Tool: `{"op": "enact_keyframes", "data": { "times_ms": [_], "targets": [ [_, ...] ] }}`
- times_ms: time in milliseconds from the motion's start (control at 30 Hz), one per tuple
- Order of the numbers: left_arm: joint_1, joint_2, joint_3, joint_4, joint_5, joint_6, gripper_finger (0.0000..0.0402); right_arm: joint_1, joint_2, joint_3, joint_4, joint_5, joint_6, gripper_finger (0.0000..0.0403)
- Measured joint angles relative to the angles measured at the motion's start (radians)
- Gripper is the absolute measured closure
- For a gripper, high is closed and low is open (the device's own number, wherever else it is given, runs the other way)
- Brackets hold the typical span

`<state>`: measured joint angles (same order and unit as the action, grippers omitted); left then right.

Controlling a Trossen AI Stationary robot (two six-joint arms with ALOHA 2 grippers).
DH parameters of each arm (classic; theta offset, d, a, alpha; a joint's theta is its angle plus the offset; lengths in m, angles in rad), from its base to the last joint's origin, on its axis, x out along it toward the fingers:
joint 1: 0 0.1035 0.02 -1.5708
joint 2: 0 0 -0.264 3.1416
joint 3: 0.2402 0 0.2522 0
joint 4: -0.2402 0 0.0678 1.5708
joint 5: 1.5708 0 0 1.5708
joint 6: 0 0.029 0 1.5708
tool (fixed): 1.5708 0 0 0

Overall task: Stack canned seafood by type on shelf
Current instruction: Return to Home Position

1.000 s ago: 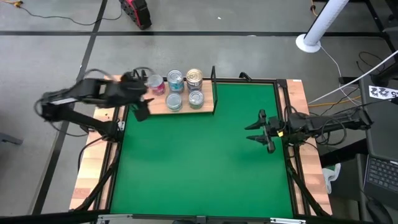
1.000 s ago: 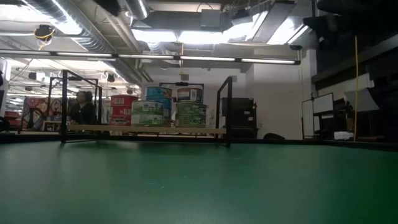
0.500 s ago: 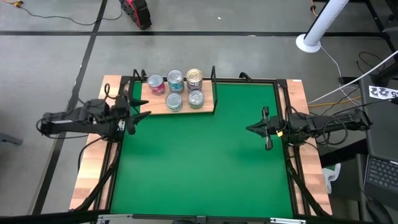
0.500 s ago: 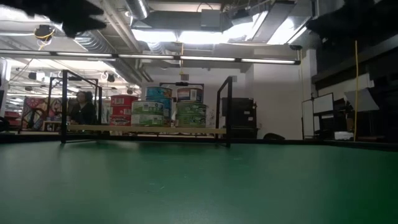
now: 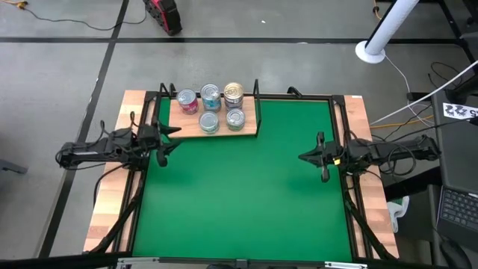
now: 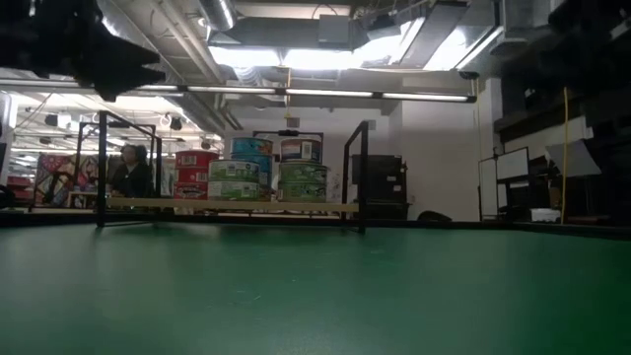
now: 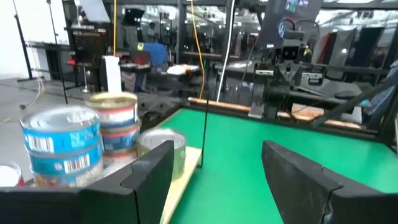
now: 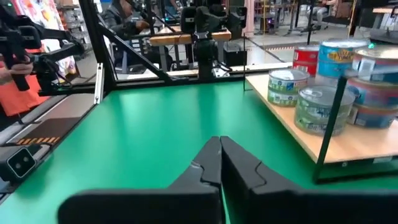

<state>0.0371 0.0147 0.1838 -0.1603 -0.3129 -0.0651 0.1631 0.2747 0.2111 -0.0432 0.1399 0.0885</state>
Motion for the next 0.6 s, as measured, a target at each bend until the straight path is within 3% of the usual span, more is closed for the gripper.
{"op": "enact_keyframes", "data": {
  "times_ms": [200, 367, 600],
  "targets": [
    [0.0, -0.008, -0.059, 0.068, 0.0, 0.013, 0.0163, 0.0, -0.062, -0.102, 0.009, 0.008, 0.086, 0.0392],
    [0.0, -0.007, -0.124, 0.176, 0.012, 0.039, 0.0163, 0.0, -0.099, -0.196, 0.149, 0.002, 0.089, 0.0391],
    [0.0, -0.006, -0.176, 0.225, 0.08, 0.046, 0.0163, 0.0, -0.108, -0.199, 0.148, -0.004, 0.066, 0.0391]
  ]
}}
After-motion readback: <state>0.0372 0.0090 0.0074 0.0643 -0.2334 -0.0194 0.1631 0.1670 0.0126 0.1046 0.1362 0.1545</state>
